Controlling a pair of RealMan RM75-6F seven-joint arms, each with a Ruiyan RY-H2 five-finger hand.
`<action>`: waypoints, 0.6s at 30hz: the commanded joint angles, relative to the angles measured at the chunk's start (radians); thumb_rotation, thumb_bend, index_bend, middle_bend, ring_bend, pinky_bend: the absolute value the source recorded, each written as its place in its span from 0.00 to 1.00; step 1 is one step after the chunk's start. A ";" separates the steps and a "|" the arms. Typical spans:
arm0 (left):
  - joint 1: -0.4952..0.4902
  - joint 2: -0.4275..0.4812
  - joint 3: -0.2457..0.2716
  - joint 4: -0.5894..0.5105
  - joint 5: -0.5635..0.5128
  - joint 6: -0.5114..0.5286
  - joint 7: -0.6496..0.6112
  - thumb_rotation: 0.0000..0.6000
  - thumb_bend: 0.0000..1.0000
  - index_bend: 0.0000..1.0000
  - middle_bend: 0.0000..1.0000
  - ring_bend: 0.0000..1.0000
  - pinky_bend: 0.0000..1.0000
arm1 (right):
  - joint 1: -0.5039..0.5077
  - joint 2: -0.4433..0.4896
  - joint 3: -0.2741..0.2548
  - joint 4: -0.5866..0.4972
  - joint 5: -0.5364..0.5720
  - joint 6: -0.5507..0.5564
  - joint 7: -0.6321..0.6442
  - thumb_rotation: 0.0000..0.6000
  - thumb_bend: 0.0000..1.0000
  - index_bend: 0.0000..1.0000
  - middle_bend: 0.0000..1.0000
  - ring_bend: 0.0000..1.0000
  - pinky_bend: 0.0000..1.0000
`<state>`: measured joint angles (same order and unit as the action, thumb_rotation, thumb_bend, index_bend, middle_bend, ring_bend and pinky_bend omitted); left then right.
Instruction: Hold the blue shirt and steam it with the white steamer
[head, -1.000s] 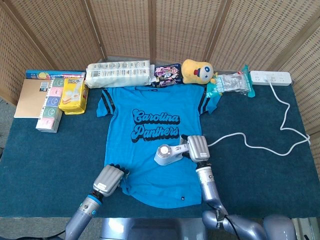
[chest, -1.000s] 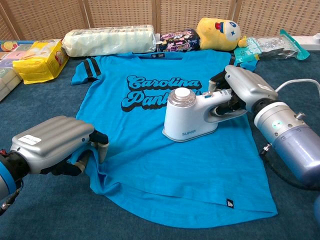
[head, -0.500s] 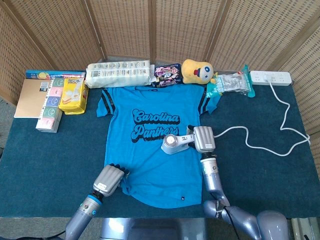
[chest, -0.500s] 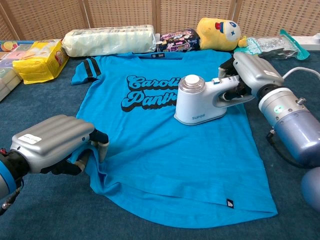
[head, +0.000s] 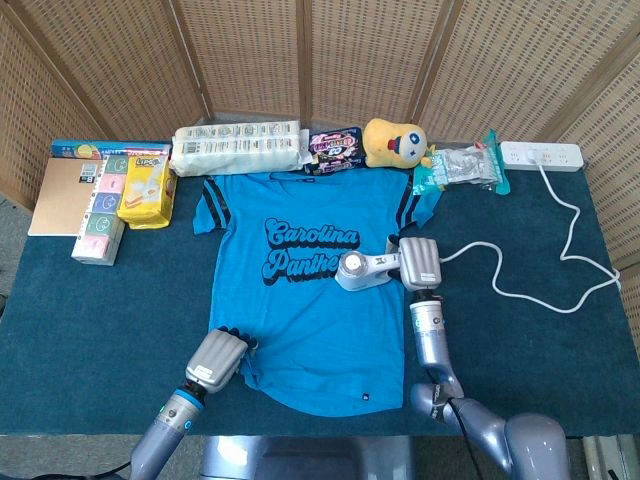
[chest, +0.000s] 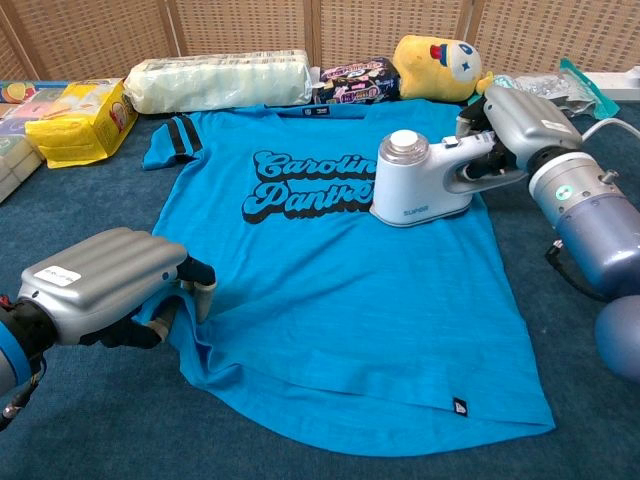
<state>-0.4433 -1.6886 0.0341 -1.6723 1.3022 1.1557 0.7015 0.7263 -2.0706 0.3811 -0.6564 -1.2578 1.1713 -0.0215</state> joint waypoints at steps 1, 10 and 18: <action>0.000 0.000 0.000 0.000 -0.001 0.000 0.001 1.00 0.66 0.52 0.54 0.48 0.50 | 0.015 -0.002 0.012 0.039 0.012 -0.011 0.006 1.00 0.40 0.74 0.72 0.76 0.72; -0.001 -0.002 -0.001 -0.001 -0.004 0.000 0.004 1.00 0.66 0.52 0.54 0.48 0.50 | 0.040 -0.003 0.032 0.111 0.037 -0.030 0.020 1.00 0.40 0.74 0.72 0.76 0.72; 0.000 -0.004 0.000 -0.002 -0.006 0.002 0.007 1.00 0.66 0.52 0.54 0.48 0.50 | 0.053 -0.019 0.007 0.101 0.024 -0.040 0.028 1.00 0.40 0.74 0.72 0.76 0.72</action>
<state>-0.4436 -1.6927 0.0338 -1.6742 1.2960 1.1571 0.7089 0.7774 -2.0863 0.3940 -0.5495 -1.2284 1.1310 0.0053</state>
